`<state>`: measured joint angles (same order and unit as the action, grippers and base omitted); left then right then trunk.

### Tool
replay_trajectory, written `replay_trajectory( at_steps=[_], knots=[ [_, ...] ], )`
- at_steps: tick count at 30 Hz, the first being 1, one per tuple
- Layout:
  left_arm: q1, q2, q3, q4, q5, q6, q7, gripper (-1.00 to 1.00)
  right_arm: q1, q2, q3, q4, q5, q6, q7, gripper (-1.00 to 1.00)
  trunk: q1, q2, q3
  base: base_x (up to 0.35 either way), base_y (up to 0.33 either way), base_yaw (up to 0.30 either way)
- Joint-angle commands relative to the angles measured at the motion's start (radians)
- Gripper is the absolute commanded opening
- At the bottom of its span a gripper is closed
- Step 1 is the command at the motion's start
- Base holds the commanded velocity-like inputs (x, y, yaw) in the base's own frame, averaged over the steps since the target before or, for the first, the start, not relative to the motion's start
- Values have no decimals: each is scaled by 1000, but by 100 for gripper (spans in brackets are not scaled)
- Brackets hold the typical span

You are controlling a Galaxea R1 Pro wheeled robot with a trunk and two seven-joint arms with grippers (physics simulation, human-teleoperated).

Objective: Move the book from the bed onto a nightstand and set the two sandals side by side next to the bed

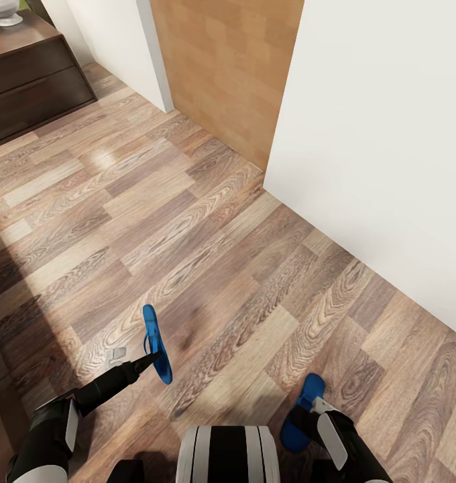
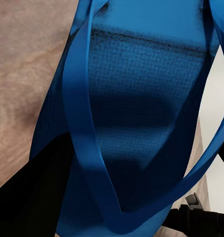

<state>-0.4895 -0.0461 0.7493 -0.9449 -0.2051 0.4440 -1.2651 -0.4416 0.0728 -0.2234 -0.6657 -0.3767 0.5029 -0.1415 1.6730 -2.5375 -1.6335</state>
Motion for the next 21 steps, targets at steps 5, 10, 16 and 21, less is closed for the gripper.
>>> replay_trajectory(
  at_steps=[5,10,16,21],
  knots=[
    [-1,-1,5,-2,-10,10,-9,-100,0,1,-3,-2,-16,3,-7,-100,0,0,-1,0,0,0],
    [-1,-1,5,-2,-10,10,-10,-100,0,1,-3,-2,-16,3,-7,-100,0,0,-1,0,0,0],
    [-1,-1,5,-3,-10,10,-10,-100,0,1,-3,-2,-16,3,-7,-100,0,0,-1,0,0,0],
    [-1,-1,5,-3,-10,10,-10,-100,0,1,-3,-2,-16,3,-7,-100,-1,0,7,0,0,0]
  ],
)
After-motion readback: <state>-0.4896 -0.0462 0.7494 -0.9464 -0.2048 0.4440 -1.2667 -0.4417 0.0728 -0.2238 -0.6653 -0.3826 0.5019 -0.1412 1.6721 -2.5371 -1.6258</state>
